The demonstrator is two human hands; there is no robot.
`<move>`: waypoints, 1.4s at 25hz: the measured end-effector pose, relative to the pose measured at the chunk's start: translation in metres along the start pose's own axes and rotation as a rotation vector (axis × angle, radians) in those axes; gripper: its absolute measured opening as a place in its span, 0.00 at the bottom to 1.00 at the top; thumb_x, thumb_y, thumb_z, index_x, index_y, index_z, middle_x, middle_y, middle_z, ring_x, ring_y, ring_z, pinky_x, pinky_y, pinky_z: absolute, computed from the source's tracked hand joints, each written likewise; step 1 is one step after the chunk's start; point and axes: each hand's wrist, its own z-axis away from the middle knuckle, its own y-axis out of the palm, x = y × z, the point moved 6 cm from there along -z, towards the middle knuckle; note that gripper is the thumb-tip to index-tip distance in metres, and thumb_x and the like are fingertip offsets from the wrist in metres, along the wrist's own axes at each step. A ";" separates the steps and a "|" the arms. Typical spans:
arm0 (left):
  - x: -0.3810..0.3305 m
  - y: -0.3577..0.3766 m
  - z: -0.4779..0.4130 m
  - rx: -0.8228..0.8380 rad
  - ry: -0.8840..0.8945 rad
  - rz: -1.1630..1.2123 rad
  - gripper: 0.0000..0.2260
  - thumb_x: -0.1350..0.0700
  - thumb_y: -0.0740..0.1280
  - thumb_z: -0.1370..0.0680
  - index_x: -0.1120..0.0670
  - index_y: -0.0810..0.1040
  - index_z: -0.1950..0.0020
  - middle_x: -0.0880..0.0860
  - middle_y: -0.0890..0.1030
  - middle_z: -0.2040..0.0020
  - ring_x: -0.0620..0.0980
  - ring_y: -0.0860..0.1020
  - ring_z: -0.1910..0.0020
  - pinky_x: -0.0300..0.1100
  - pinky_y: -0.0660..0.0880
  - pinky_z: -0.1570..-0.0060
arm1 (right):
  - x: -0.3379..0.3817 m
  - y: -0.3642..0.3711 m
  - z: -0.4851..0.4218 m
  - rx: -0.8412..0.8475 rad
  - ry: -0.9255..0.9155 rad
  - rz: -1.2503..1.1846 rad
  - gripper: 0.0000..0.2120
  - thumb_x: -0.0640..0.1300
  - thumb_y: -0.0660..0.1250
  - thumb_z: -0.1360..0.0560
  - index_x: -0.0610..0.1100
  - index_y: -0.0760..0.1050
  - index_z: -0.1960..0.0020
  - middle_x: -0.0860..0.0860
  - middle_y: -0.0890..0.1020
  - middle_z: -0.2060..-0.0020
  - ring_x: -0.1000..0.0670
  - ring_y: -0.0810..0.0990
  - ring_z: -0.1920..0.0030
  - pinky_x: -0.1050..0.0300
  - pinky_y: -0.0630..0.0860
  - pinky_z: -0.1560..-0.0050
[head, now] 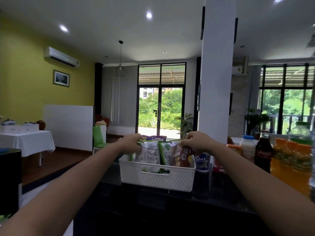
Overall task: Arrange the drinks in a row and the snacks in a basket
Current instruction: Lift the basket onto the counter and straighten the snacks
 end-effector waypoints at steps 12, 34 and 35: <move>-0.008 0.022 -0.009 0.071 0.065 -0.298 0.33 0.51 0.71 0.30 0.50 0.61 0.28 0.54 0.65 0.28 0.55 0.62 0.30 0.58 0.60 0.31 | 0.009 0.029 -0.012 0.005 -0.037 -0.204 0.17 0.34 0.64 0.29 0.42 0.77 0.41 0.44 0.79 0.44 0.43 0.81 0.47 0.42 0.80 0.47; -0.014 0.036 -0.018 0.022 0.254 -0.285 0.34 0.64 0.66 0.30 0.46 0.58 0.28 0.51 0.62 0.31 0.55 0.61 0.31 0.57 0.61 0.33 | -0.028 0.051 -0.010 0.006 -0.069 -0.414 0.32 0.38 0.73 0.29 0.46 0.65 0.29 0.44 0.77 0.41 0.44 0.81 0.46 0.44 0.82 0.49; -0.015 0.033 -0.018 0.014 0.211 -0.241 0.33 0.60 0.67 0.28 0.46 0.57 0.27 0.51 0.60 0.28 0.55 0.57 0.27 0.65 0.53 0.30 | -0.031 0.053 -0.009 -0.020 -0.068 -0.438 0.34 0.40 0.75 0.30 0.48 0.64 0.28 0.44 0.76 0.40 0.43 0.80 0.45 0.44 0.82 0.48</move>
